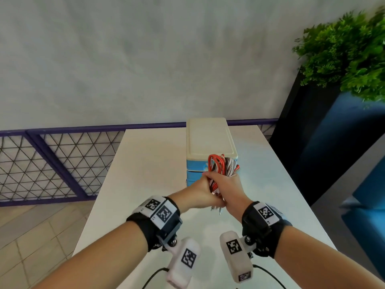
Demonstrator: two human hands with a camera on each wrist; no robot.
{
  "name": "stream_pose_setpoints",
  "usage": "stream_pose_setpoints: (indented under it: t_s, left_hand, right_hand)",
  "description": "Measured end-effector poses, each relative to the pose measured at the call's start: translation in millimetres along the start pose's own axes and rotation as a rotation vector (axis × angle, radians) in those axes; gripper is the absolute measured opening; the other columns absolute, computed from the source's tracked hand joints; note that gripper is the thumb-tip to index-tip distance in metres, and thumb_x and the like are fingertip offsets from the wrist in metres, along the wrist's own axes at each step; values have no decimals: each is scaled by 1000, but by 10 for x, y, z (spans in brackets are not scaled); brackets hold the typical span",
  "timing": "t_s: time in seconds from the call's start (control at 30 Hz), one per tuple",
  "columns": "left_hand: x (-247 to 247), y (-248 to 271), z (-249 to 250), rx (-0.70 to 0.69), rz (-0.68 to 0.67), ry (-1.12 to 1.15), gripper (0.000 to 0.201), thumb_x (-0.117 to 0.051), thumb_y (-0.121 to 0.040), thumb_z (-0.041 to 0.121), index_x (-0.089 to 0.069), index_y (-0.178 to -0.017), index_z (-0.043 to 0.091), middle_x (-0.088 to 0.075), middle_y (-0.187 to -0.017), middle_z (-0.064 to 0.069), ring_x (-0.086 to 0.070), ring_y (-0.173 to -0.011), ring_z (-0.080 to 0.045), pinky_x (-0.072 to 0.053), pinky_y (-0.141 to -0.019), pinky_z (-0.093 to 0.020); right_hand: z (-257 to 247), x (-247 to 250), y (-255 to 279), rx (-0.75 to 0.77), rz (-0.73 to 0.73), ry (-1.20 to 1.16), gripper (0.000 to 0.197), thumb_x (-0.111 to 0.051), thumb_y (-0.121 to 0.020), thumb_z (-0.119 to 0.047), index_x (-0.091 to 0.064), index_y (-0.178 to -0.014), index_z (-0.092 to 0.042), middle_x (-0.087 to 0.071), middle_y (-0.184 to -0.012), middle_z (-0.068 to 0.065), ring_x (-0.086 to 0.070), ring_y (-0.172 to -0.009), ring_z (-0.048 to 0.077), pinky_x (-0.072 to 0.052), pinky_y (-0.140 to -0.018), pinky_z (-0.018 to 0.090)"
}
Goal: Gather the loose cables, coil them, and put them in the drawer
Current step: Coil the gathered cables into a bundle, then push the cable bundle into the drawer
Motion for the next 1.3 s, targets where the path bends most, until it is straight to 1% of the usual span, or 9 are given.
stream_pose_setpoints:
  t_s: [0.07,0.13,0.23,0.33,0.53,0.73,0.97,1.1,1.3]
  left_hand:
    - [121,49,20,48,-128,-142,40,-75,-75,39,-61,-110,24,-65,-100,7,-59,-89,-12,-48,-78,-24]
    - [331,103,29,30,-69,-277,54,-71,-75,53,-58,-119,25,-60,-115,11,-57,-106,-10,-44,-93,-24]
    - [648,121,98,-186,198,-487,44,-67,-83,38,-56,-122,20,-51,-124,5,-51,-114,-13,-40,-96,-25]
    - [730,69,125,-321,175,-616,41,-56,-83,11,-52,-123,16,-38,-140,0,-33,-131,-16,-26,-111,-24]
    - [882,-83,-21,-259,227,-584,34,-41,-85,-1,-39,-106,25,-51,-116,0,-50,-106,-20,-48,-90,-44]
    - [877,-141,-6,-246,264,-669,50,-36,-84,-9,-40,-124,21,-47,-133,0,-45,-118,-20,-48,-91,-46]
    - [913,-212,34,-287,272,-727,45,-41,-87,-8,-51,-121,20,-50,-124,4,-49,-110,-19,-49,-88,-45]
    - [937,-227,36,-283,256,-742,48,-42,-85,-10,-52,-119,21,-50,-124,6,-49,-111,-18,-49,-88,-44]
    - [963,-233,53,-308,257,-742,37,-43,-93,-2,-57,-120,19,-53,-118,3,-52,-107,-18,-49,-87,-43]
  right_hand:
    - [-89,83,-44,25,15,-5,13,-70,-73,0,-69,-86,-1,-68,-74,15,-69,-65,27,-58,-63,38]
    - [-196,202,-106,48,5,85,7,-64,-74,1,-65,-81,-1,-63,-69,17,-62,-53,25,-54,-53,33]
    - [-305,298,-211,94,-75,496,5,-63,-77,-4,-64,-81,-5,-65,-68,13,-62,-53,21,-53,-52,31]
    - [-357,230,-206,151,-211,868,5,-62,-78,-10,-58,-77,-13,-66,-68,6,-61,-53,17,-50,-45,23]
    - [-406,170,-150,287,-234,955,24,-58,-80,-10,-44,-76,-30,-56,-69,-2,-53,-51,10,-43,-41,18]
    - [-327,55,-168,239,-312,1177,21,-61,-82,-17,-50,-99,-19,-53,-74,-6,-52,-59,8,-41,-49,17]
    - [-120,30,-151,321,-290,1264,29,-60,-79,-18,-51,-106,-22,-65,-90,-2,-62,-77,17,-55,-67,29]
    - [-201,-16,-158,316,-279,1261,39,-58,-80,-11,-49,-117,-20,-55,-81,-7,-56,-70,14,-44,-57,21]
    - [-305,-9,-119,246,-307,1212,27,-61,-81,-15,-47,-104,-21,-55,-80,-6,-54,-64,10,-41,-52,18]
Point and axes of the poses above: each hand's wrist, its own y-axis away from the middle knuckle, its own x-axis out of the back of the hand, z = x × y, the point moved 4 cm from there along -y, towards the middle knuckle
